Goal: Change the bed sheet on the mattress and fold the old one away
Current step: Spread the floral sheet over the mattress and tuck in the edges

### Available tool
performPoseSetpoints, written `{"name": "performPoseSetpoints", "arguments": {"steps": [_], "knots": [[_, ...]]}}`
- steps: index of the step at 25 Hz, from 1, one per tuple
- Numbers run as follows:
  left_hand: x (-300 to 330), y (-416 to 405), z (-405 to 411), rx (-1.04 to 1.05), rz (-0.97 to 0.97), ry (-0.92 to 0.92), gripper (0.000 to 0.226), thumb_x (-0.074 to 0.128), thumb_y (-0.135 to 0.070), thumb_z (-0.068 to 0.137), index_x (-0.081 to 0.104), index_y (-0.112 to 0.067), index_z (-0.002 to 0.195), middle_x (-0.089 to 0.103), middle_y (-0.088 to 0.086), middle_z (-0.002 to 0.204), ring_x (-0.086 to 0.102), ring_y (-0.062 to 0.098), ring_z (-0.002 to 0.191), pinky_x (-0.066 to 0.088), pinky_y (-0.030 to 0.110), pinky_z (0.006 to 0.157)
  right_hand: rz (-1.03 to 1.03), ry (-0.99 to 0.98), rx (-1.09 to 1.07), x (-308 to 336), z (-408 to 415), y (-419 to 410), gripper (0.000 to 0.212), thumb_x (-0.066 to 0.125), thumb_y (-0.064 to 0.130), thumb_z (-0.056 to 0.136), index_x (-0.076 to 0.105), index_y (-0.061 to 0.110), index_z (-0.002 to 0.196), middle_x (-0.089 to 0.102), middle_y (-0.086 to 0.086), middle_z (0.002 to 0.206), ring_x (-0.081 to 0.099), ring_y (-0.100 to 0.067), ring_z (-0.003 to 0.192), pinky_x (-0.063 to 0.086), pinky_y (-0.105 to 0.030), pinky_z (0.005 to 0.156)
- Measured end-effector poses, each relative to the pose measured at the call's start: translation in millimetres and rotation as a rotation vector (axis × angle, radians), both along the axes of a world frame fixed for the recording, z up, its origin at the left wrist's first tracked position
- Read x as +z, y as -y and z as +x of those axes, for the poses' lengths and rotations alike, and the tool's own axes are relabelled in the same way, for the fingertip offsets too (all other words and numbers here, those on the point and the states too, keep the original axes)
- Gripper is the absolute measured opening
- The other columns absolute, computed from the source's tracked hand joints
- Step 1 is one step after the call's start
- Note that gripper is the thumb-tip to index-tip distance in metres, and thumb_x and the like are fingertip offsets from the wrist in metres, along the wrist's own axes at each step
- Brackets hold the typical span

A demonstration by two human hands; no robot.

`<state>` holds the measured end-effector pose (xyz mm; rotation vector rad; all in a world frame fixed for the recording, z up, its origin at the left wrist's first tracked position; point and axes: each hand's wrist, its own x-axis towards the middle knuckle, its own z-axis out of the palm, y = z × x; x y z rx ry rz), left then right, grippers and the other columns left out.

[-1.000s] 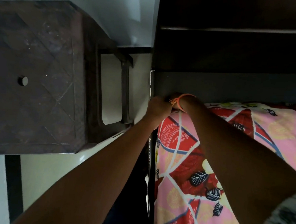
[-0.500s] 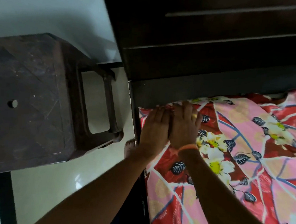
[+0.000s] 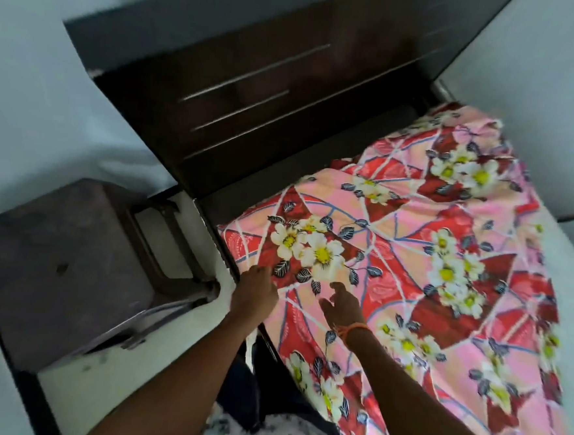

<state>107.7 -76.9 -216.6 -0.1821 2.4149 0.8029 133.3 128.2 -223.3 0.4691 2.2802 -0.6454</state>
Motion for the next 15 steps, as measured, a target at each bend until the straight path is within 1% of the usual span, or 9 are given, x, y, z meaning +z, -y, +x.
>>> {"name": "performPoseSetpoints", "arguments": {"steps": [2, 5, 6, 8, 9, 10, 11, 13, 15], "knots": [[39, 0, 13, 0.078, 0.067, -0.016, 0.024, 0.049, -0.017, 0.095, 0.06, -0.009, 0.115, 0.064, 0.01, 0.112, 0.061, 0.026, 0.105, 0.053, 0.04, 0.086, -0.012, -0.076, -0.077, 40, 20, -2, 0.048, 0.058, 0.027, 0.094, 0.044, 0.007, 0.136, 0.065, -0.018, 0.118, 0.059, -0.033, 0.113, 0.046, -0.035, 0.091], [78, -8, 43, 0.138, 0.191, -0.038, 0.029, 0.052, -0.01, 0.095, 0.061, -0.007, 0.122, 0.064, 0.01, 0.122, 0.06, 0.026, 0.111, 0.047, 0.032, 0.089, -0.045, -0.13, -0.226, 81, 63, -13, 0.041, 0.058, 0.026, 0.095, 0.049, 0.01, 0.131, 0.068, -0.013, 0.112, 0.063, -0.03, 0.105, 0.046, -0.032, 0.086], [87, -12, 55, 0.112, 0.224, -0.042, 0.029, 0.052, -0.009, 0.094, 0.061, -0.006, 0.122, 0.063, 0.01, 0.124, 0.06, 0.027, 0.113, 0.046, 0.032, 0.09, -0.039, -0.157, -0.295, 92, 84, -19, 0.039, 0.06, 0.027, 0.093, 0.052, 0.012, 0.129, 0.069, -0.012, 0.11, 0.064, -0.03, 0.104, 0.045, -0.03, 0.083], [102, -22, 81, 0.004, 0.255, -0.037, 0.029, 0.052, -0.009, 0.094, 0.061, -0.005, 0.121, 0.063, 0.012, 0.124, 0.059, 0.028, 0.114, 0.046, 0.033, 0.092, -0.051, -0.167, -0.524, 108, 136, -26, 0.029, 0.067, 0.026, 0.088, 0.063, 0.019, 0.115, 0.071, -0.01, 0.104, 0.066, -0.028, 0.102, 0.047, -0.027, 0.08], [110, -28, 95, -0.068, 0.262, -0.03, 0.03, 0.051, -0.009, 0.094, 0.061, -0.004, 0.121, 0.063, 0.013, 0.124, 0.059, 0.028, 0.114, 0.045, 0.033, 0.092, -0.062, -0.192, -0.663, 113, 164, -27, 0.023, 0.069, 0.024, 0.085, 0.066, 0.019, 0.108, 0.071, -0.011, 0.102, 0.067, -0.027, 0.099, 0.049, -0.026, 0.082], [119, -34, 109, -0.134, 0.278, -0.023, 0.03, 0.05, -0.01, 0.094, 0.06, -0.005, 0.122, 0.063, 0.012, 0.124, 0.058, 0.027, 0.114, 0.045, 0.032, 0.09, -0.046, -0.259, -0.797, 121, 189, -27, 0.02, 0.07, 0.02, 0.085, 0.067, 0.013, 0.104, 0.071, -0.012, 0.099, 0.067, -0.027, 0.096, 0.049, -0.026, 0.084], [128, -40, 124, -0.191, 0.297, -0.013, 0.03, 0.05, -0.011, 0.095, 0.06, -0.006, 0.123, 0.062, 0.011, 0.124, 0.058, 0.026, 0.113, 0.045, 0.032, 0.089, -0.024, -0.346, -0.943, 128, 213, -27, 0.017, 0.068, 0.016, 0.085, 0.067, 0.01, 0.101, 0.072, -0.014, 0.095, 0.068, -0.028, 0.091, 0.051, -0.032, 0.086], [146, -53, 150, -0.233, 0.341, -0.007, 0.028, 0.049, -0.013, 0.096, 0.06, -0.007, 0.122, 0.061, 0.009, 0.123, 0.058, 0.024, 0.109, 0.047, 0.031, 0.087, -0.008, -0.436, -1.181, 142, 256, -27, 0.007, 0.066, 0.012, 0.083, 0.065, 0.015, 0.09, 0.073, -0.011, 0.081, 0.069, -0.028, 0.08, 0.054, -0.043, 0.085], [165, -69, 186, -0.292, 0.381, -0.024, 0.026, 0.049, -0.013, 0.096, 0.06, -0.009, 0.119, 0.062, 0.007, 0.12, 0.058, 0.022, 0.103, 0.049, 0.033, 0.086, -0.01, -0.507, -1.335, 161, 307, -27, 0.007, 0.064, 0.01, 0.084, 0.063, 0.017, 0.085, 0.072, -0.007, 0.073, 0.07, -0.027, 0.076, 0.055, -0.046, 0.083]]}}
